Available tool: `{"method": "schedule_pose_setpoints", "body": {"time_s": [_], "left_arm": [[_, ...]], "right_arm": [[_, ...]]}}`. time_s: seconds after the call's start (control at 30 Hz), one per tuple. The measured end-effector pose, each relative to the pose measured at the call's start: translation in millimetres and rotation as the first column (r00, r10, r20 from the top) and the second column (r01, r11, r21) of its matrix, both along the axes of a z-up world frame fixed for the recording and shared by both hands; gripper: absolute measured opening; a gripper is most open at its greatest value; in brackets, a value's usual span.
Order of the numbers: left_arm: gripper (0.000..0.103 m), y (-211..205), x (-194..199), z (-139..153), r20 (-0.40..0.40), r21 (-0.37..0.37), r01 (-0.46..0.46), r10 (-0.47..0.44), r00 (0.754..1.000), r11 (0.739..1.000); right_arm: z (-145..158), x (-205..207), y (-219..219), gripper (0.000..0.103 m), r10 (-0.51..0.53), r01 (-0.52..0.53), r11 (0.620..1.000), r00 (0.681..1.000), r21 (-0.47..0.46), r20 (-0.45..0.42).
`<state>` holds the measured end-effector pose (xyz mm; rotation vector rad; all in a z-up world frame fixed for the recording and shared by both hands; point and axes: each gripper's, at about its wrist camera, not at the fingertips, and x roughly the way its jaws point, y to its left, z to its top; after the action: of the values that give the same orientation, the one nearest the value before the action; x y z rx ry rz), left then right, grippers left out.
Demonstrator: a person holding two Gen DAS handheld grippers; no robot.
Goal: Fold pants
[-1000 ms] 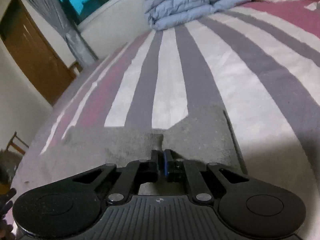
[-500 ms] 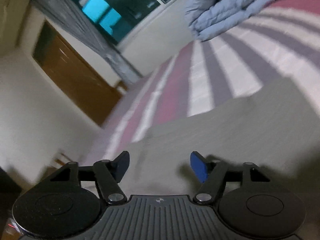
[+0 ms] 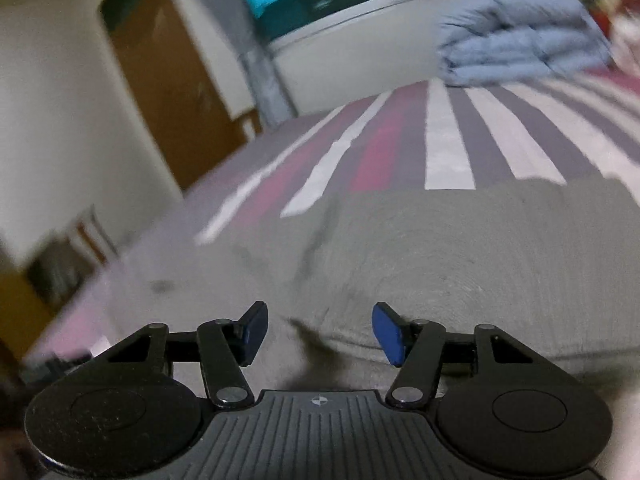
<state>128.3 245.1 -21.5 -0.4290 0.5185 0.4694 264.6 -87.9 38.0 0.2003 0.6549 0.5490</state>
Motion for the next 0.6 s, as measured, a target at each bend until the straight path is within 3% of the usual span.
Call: {"method": "schedule_pose_setpoints", "body": {"time_s": [0.1, 0.23, 0.37, 0.57, 0.6], "left_arm": [[0.095, 4, 2, 1, 0.004, -0.021, -0.001, 0.001, 1.0, 1.0], [0.095, 9, 13, 2, -0.058, 0.01, 0.038, -0.037, 0.998, 0.999], [0.095, 19, 17, 1, -0.078, 0.018, 0.038, -0.037, 0.996, 0.999], [0.096, 23, 19, -2, -0.094, 0.022, 0.045, -0.043, 0.995, 0.999], [0.096, 21, 20, -3, -0.099, 0.028, 0.048, -0.046, 0.994, 0.998]], "right_arm": [[-9, 0, 26, 0.059, 0.059, -0.05, 0.984, 0.997, -0.173, 0.052], [-24, -4, 50, 0.059, 0.136, -0.084, 0.933, 0.982, -0.351, 0.127], [-35, 0, 56, 0.048, 0.138, -0.079, 0.924, 0.982, -0.375, 0.132], [-42, 0, 68, 0.047, 0.161, -0.078, 0.897, 0.974, -0.434, 0.158], [-42, 0, 70, 0.038, 0.173, -0.083, 0.891, 0.971, -0.447, 0.163]]}}
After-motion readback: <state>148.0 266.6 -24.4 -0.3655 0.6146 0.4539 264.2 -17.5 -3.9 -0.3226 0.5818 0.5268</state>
